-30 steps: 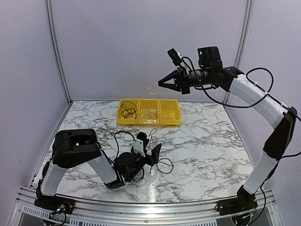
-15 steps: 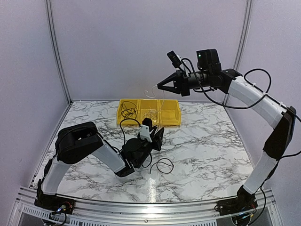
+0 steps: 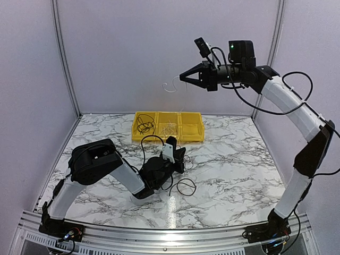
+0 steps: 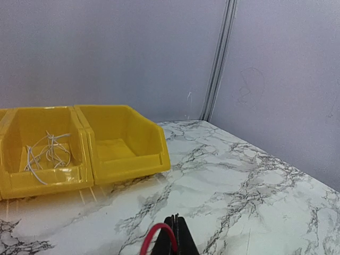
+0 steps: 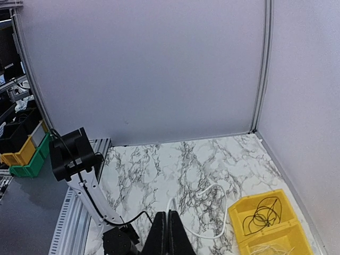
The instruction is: Untangle the cables
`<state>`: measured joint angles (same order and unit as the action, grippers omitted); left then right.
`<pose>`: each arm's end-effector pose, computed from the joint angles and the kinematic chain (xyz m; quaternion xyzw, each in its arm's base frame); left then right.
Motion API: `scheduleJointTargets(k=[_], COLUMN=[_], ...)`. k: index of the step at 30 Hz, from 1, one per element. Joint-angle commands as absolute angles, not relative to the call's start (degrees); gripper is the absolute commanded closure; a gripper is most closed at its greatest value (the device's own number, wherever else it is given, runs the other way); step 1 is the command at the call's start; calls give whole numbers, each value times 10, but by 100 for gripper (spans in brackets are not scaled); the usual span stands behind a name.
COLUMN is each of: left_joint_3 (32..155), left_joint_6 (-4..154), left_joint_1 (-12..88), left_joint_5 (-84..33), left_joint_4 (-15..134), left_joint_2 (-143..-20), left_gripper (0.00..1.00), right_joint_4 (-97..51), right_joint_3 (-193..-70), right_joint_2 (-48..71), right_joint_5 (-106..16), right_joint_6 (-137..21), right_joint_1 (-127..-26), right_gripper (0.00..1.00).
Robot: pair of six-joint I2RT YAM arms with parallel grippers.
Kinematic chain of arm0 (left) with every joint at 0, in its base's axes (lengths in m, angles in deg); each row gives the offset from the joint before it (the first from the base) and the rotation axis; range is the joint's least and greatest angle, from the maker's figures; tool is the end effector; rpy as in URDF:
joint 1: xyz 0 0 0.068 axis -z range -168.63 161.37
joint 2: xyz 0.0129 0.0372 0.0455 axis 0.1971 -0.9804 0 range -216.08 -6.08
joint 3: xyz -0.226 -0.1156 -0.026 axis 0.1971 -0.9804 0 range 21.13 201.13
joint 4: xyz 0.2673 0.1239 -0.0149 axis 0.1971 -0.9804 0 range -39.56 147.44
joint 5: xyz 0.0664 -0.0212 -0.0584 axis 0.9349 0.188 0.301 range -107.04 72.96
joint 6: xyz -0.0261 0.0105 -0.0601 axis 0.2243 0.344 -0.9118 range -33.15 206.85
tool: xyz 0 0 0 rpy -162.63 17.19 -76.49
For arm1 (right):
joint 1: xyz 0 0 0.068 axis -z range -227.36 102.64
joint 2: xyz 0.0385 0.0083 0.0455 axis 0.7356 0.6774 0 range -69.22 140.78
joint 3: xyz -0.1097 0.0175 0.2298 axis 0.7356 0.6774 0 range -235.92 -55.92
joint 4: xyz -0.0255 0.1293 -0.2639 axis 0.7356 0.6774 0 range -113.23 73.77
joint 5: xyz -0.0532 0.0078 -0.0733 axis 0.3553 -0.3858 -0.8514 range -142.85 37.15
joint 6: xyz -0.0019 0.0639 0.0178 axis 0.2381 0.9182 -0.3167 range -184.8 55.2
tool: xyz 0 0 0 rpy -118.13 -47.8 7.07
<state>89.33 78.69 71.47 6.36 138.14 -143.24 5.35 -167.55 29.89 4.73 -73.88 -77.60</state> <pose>0.2557 -0.4027 0.0652 0.1292 0.6244 -0.3203 0.7005 0.3387 0.2489 0.4473 -0.5084 0.5619 0.4750 0.4475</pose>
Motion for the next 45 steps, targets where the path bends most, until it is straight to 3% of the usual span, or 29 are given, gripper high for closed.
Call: scheduleJointTargets(k=[1,10,18,38,43,45], left_joint_3=[856,778,707,691,695,694], left_joint_6=[736,627,605,681,684,683], left_joint_1=[717,718,734,735,735,735], left_joint_5=[53,47,64,85,84,82], left_joint_4=[1379,1388,1444,1460,1460,1460], left_joint_2=[-1430,-1396,-1366,-1348,-1350,-1349], left_gripper=[100,100,100,100,100,100], right_joint_4=[63,55,-37,-63,-21,4], right_joint_3=[-1781,-1820,-1720,-1889,-1889,-1881], right_joint_2=[319,351,385,724,731,705], right_joint_5=[47,-9,-105,-218,-226,-217], right_joint_6=[-733,-745,-766,-780,-802,-806], right_joint_1=[-744,-734,-734,-734,-734,-734], right_gripper=[100,100,100,100,67,61])
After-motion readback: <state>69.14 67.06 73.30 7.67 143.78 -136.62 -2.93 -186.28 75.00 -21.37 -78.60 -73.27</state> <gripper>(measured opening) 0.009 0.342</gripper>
